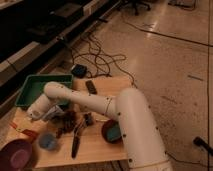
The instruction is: Place pepper in plastic cup
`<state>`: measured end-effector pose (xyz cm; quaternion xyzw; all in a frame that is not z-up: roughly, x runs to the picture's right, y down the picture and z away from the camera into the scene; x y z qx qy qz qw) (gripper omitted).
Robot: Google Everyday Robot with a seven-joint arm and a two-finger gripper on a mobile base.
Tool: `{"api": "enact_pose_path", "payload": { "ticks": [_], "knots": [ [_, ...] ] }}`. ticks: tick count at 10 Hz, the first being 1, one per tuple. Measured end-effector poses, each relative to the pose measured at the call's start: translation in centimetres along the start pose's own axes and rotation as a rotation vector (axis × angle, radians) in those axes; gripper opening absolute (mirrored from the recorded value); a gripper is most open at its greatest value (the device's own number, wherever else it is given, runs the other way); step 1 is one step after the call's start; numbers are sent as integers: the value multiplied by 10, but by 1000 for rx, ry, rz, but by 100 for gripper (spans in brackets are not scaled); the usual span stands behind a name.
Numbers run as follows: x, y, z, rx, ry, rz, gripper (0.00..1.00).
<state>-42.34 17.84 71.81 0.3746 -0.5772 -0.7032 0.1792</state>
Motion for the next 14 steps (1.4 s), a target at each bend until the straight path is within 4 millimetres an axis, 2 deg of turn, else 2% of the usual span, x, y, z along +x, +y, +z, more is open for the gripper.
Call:
{"api": "enact_pose_path", "payload": {
  "ticks": [3,6,10,14],
  "knots": [
    [11,5,-15,-23,8,0,0],
    [23,-1,-28,-30,4,8,0],
    [19,-18,-35,10,22,32,0],
    [6,-43,-31,77,36,75,0]
  ]
}}
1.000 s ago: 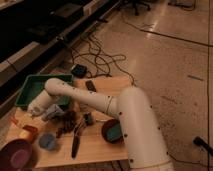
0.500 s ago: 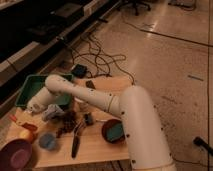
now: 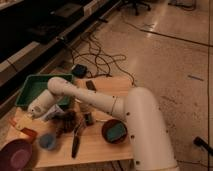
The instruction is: Place pepper in plastic cup
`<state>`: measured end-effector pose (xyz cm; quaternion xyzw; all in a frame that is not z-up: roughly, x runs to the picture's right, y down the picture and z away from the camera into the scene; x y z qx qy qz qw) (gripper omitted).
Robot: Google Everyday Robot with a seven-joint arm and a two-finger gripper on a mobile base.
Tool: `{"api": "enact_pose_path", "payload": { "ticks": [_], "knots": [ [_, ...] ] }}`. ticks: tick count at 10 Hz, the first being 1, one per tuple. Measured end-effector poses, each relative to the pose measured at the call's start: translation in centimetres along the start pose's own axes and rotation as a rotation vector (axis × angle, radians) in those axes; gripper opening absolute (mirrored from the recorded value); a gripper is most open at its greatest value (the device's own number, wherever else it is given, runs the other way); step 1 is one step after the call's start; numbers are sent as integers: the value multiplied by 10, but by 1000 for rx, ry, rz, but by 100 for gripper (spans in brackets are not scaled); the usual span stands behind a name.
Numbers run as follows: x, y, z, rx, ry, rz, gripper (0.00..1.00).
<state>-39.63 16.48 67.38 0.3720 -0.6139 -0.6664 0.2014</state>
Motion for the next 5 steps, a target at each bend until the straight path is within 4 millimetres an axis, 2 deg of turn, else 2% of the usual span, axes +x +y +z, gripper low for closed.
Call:
{"api": "enact_pose_path", "payload": {
  "ticks": [5],
  "knots": [
    [-18,1,-5,-11,33,47,0]
  ]
}}
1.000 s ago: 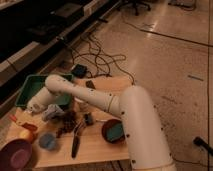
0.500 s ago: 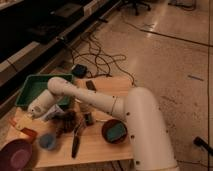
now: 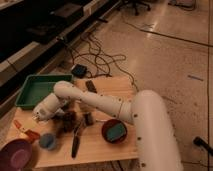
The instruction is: Place pepper in plastic cup
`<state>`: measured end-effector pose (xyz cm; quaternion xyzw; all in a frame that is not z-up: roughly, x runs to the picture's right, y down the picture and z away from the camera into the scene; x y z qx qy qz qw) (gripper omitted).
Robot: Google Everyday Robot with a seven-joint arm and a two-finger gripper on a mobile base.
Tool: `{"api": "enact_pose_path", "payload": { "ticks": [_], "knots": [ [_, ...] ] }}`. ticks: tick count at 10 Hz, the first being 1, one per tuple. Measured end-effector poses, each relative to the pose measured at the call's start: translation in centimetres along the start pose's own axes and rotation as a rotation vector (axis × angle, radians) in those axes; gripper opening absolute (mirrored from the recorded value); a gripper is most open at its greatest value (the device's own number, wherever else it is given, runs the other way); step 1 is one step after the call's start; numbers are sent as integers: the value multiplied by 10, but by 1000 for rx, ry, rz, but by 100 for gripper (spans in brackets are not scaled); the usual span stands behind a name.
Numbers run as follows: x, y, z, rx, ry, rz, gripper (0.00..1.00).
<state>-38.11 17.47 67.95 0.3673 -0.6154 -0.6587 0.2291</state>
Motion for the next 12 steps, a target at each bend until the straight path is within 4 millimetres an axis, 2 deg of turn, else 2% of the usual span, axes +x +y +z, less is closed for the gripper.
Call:
{"api": "enact_pose_path", "payload": {
  "ticks": [4,12],
  "knots": [
    [-17,13,-1,-8,15,39,0],
    [-35,19,-6,17,35,42,0]
  ]
}}
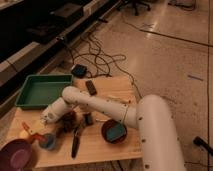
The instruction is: Place pepper in plastic cup
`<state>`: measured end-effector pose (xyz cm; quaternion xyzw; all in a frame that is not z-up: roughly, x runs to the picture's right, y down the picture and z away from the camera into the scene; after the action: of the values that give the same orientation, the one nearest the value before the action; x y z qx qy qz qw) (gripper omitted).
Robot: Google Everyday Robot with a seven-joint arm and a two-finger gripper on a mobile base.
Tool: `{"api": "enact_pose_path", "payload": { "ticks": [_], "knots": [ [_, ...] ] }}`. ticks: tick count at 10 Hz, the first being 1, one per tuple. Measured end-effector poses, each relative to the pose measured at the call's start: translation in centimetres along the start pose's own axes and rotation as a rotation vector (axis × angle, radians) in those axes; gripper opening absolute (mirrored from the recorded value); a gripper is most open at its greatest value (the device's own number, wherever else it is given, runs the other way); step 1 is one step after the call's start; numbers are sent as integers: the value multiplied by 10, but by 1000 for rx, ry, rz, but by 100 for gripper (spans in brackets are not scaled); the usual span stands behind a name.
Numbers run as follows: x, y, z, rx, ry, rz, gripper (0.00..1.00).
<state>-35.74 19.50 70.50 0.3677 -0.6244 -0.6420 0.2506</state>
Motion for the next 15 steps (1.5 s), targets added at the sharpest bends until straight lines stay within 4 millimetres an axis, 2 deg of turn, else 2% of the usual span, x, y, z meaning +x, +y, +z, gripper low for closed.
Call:
{"api": "enact_pose_path", "payload": {
  "ticks": [4,6,7,12,13,15],
  "knots": [
    [-6,2,-5,-5,4,8,1],
    [-7,2,-6,-4,-10,18,16],
    [-7,0,-5,-1,-17,17,31],
    [-4,0,-6,3,-14,13,77],
    [-5,0,-5,5,-14,12,80],
    [-5,0,-4,7,-16,11,80]
  ]
}}
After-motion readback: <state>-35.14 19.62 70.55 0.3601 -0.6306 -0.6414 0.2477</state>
